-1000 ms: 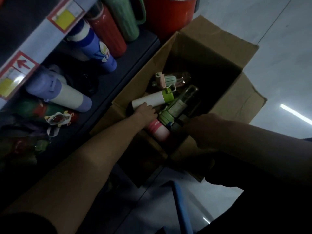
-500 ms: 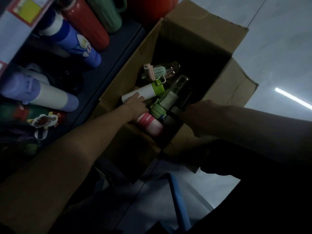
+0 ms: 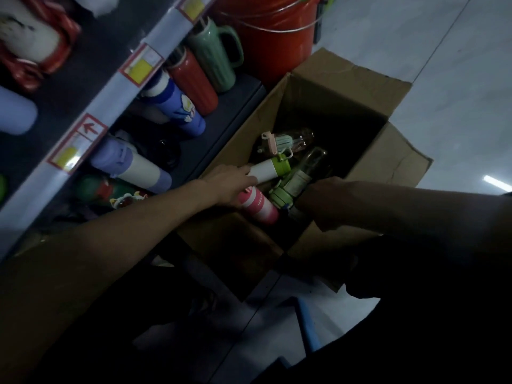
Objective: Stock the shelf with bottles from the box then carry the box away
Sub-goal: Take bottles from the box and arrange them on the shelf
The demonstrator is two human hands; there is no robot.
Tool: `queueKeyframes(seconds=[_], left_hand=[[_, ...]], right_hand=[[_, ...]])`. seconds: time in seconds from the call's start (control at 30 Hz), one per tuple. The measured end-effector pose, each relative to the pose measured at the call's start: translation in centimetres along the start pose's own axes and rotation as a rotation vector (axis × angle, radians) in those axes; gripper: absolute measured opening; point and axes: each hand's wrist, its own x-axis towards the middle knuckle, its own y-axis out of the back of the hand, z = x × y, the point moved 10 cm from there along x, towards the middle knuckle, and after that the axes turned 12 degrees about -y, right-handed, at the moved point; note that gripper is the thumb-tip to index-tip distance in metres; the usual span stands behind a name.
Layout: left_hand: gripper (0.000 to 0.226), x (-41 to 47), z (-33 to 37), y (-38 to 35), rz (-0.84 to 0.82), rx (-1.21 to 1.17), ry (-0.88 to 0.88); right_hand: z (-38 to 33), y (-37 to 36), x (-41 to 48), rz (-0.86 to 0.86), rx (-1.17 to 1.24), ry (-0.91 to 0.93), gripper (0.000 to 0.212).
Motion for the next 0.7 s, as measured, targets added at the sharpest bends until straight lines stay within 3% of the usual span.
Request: queueKeyframes(seconds=[0.1,0.2,0.33,0.47,0.63,0.7], left_hand=[[0.063,-2.7,-0.9,2.3,0.123,-0.154,0.074],[0.065,-6.0,-2.0,4.7,0.270,-0.356,0.161],[0.080,-11.1,-3.7,7.5,0.505,-0.631,0.240],[0.083,-15.5,-4.8,9.5,0.668,-0.841,0.262],[0.076,-20.2,-5.0,10.0,0.844,-1.136,0.262],[0.075,-21.4,-4.5,10.2,0.923,-1.263,0.225]], right_hand=[[-0.1,0.5,0.2,-0.014,0.064,-0.035,0.019],[-0.3,0.7,0.8,-0.049,0.080,-0.084,0.047],[-1.1,3.5,0.6,-0.048,0.108,-0.103,0.036],[-1.3,6.1,1.0,0.023,0.059,-0.156,0.091],[-3.5,9.5,0.8,0.046,0.394,-0.092,0.107],[-4.4,10.3,0.8,0.054,0.538,-0.043,0.100]])
